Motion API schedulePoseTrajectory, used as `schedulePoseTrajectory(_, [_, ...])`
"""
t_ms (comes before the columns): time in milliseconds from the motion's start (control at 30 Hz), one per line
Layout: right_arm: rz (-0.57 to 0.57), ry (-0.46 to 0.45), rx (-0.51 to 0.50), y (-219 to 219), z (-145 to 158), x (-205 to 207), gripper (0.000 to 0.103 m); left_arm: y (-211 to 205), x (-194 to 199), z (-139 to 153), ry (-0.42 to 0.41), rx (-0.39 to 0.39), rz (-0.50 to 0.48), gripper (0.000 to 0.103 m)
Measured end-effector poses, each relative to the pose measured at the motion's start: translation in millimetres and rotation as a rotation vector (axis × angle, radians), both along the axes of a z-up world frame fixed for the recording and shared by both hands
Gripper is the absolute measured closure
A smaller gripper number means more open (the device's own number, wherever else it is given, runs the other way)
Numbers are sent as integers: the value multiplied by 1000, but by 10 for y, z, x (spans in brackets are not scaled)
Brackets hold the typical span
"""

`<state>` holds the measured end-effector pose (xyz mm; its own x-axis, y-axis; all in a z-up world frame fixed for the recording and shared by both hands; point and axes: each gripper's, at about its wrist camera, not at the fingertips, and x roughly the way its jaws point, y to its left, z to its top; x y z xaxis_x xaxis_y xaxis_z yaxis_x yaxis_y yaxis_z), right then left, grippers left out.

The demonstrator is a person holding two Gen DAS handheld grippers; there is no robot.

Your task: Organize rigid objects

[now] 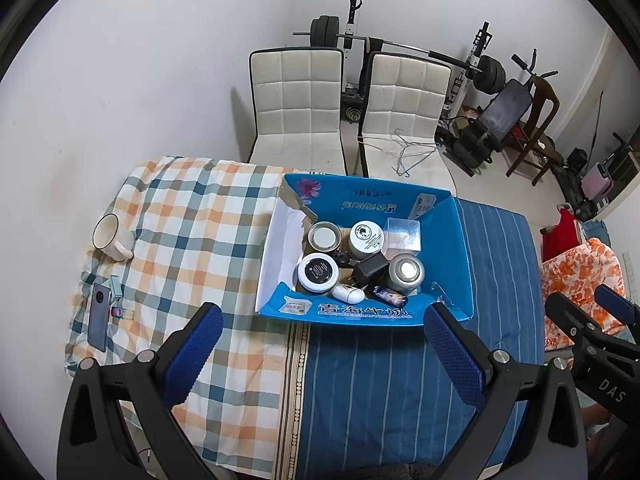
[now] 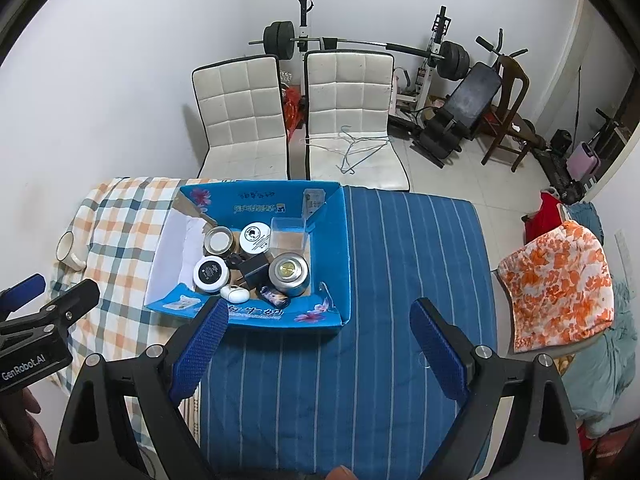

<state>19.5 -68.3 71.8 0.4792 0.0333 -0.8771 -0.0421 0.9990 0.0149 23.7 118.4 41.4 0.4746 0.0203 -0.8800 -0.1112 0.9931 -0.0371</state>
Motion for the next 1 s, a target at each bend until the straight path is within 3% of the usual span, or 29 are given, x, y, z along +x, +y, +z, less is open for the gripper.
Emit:
schedulePoseTrajectory(500, [-2, -15, 0, -20, 61, -55, 9, 19, -10, -2, -1, 16, -6, 0])
schedulePoseTrajectory(1000, [-16, -48, -4, -38, 214, -83, 9, -14, 22, 162, -55, 49, -51, 0])
